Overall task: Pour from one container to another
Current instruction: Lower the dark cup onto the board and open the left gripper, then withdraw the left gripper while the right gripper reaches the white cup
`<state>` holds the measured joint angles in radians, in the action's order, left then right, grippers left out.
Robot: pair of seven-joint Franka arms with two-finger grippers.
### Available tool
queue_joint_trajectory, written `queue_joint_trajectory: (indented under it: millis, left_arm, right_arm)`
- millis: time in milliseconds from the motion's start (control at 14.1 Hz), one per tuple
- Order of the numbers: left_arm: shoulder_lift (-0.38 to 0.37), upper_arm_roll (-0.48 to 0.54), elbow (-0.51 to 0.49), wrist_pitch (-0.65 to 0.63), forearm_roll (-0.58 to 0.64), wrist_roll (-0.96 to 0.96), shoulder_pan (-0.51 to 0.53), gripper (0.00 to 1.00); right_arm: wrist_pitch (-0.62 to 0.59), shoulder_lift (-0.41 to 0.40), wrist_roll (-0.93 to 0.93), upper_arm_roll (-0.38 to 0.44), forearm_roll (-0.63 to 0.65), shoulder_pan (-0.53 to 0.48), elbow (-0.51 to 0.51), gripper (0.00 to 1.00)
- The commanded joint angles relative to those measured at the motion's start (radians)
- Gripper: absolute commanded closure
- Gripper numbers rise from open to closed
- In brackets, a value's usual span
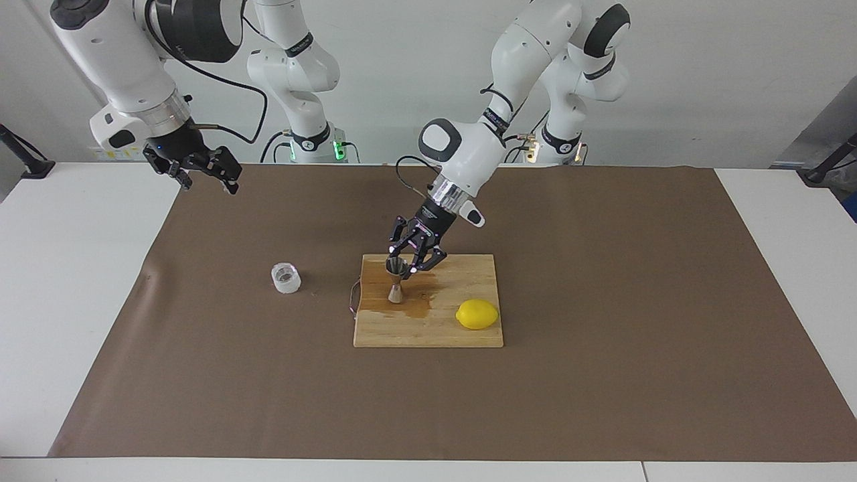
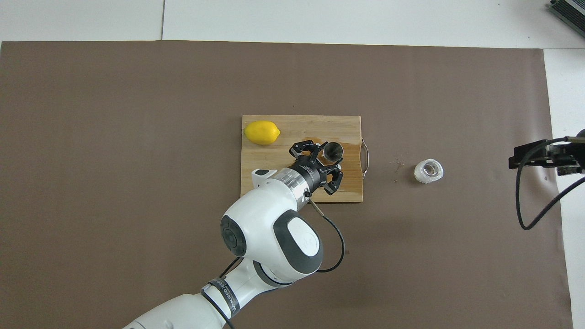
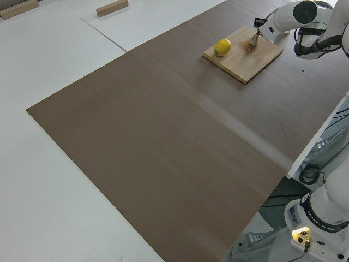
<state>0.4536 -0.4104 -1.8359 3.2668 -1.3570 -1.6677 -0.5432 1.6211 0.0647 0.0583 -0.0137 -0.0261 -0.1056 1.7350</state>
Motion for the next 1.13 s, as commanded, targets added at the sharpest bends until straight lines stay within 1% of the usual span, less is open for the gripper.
queue_joint_trajectory:
  millis: [0, 71, 142, 283, 425, 708, 921, 992, 1062]
  left_arm:
    - [0.013, -0.005, 0.009, 0.030, 0.012, 0.002, -0.004, 0.52]
    - [0.013, -0.005, 0.009, 0.028, 0.013, 0.002, -0.004, 0.08]
    - [0.013, -0.005, 0.014, 0.028, 0.015, 0.000, -0.004, 0.00]
    - [0.005, -0.005, 0.023, 0.028, 0.036, -0.013, -0.003, 0.00]
    - [-0.018, -0.007, 0.021, 0.028, 0.038, -0.014, 0.002, 0.00]
    - [-0.119, -0.002, -0.015, 0.025, 0.033, -0.004, 0.006, 0.00]
    - [-0.173, 0.001, -0.042, 0.007, 0.033, 0.115, 0.032, 0.00]
    - [-0.184, 0.002, -0.049, -0.025, 0.033, 0.143, 0.054, 0.00]
    - [-0.199, 0.004, -0.052, -0.086, 0.035, 0.181, 0.089, 0.00]
  right_arm:
    - [-0.007, 0.006, 0.008, -0.002, -0.021, -0.003, 0.006, 0.00]
    - [-0.007, 0.004, 0.006, -0.002, -0.021, -0.003, 0.006, 0.00]
    - [-0.007, 0.006, 0.008, -0.002, -0.021, -0.003, 0.006, 0.00]
    - [-0.007, 0.004, 0.008, -0.002, -0.021, -0.003, 0.006, 0.00]
    - [-0.007, 0.006, 0.008, -0.002, -0.021, -0.003, 0.006, 0.00]
    - [-0.030, 0.012, 0.000, -0.008, -0.021, 0.001, 0.012, 0.00]
    - [-0.033, 0.012, -0.107, -0.012, -0.021, 0.001, 0.012, 0.00]
    - [-0.029, 0.012, -0.179, -0.012, -0.021, 0.001, 0.012, 0.00]
    - [-0.023, 0.012, -0.254, -0.012, -0.021, 0.000, 0.014, 0.00]
